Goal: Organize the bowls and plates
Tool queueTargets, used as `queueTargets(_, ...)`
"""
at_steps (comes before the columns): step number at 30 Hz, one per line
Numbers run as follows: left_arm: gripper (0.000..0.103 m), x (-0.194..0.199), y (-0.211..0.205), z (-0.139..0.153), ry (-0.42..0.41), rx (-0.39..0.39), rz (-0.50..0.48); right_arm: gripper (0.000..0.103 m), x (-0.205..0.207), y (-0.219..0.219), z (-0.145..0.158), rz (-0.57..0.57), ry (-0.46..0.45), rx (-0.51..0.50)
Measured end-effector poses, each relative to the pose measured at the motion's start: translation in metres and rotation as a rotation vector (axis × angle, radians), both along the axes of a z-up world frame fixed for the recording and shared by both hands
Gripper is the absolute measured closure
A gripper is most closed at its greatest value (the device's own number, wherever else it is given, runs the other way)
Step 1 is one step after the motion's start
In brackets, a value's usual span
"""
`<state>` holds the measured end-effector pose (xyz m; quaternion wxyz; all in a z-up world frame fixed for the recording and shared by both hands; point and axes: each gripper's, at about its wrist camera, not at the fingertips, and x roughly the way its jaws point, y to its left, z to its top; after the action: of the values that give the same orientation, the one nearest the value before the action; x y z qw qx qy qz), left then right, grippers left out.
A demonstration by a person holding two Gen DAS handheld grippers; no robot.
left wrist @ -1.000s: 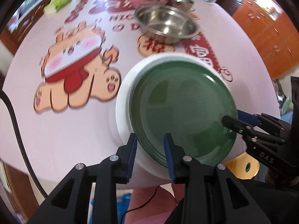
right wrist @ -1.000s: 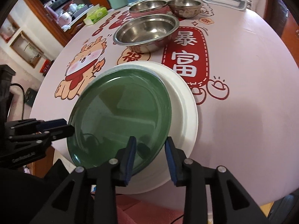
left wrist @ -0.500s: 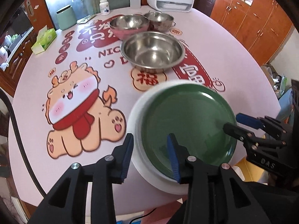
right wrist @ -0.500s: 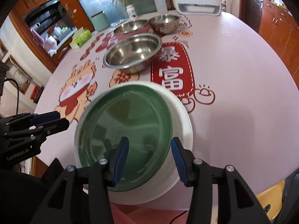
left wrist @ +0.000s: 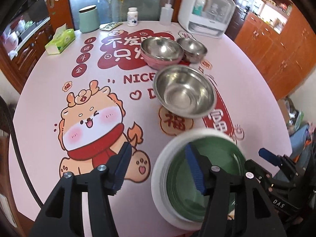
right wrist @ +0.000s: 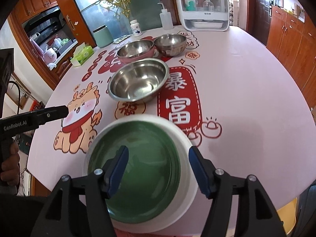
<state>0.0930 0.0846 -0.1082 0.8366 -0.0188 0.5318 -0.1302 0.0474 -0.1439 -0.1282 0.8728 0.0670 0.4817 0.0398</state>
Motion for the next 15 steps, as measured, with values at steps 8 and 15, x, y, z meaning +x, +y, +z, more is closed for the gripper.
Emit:
queueTargets(8, 0.036, 0.030, -0.005, -0.001, 0.013, 0.010, 0.054, 0.034, 0.033, -0.011, 0.008, 0.006, -0.013, 0.017)
queueTargets(15, 0.032, 0.058, -0.020, -0.008, 0.044, 0.031, 0.094, 0.034, 0.074, -0.026, 0.000, 0.021, 0.019, 0.083)
